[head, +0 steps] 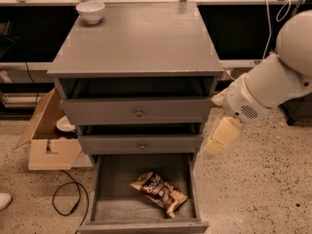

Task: Pick brown chip bag from bottom drawer and place on counter

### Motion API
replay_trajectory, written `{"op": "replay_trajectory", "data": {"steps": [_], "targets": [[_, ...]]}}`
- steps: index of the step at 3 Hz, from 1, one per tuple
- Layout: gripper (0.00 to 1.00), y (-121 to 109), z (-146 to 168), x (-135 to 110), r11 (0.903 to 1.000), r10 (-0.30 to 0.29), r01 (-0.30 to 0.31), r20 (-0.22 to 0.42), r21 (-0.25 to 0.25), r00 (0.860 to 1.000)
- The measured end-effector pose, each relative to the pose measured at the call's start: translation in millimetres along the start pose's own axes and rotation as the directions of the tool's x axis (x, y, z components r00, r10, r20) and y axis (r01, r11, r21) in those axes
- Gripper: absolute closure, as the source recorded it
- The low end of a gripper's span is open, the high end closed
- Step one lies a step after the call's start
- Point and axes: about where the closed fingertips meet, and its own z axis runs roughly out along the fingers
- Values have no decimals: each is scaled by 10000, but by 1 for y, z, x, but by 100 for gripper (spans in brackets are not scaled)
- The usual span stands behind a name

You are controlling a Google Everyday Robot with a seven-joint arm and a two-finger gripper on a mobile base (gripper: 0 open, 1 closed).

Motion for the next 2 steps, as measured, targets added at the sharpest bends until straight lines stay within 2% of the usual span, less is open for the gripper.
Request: {"op": "replay_trajectory", "data": {"steps": [1,2], "targets": [[0,-2,15,7,9997,229,-228,77,-103,9997],[0,-3,85,36,9957,851,-867,-465,-325,9953]]}}
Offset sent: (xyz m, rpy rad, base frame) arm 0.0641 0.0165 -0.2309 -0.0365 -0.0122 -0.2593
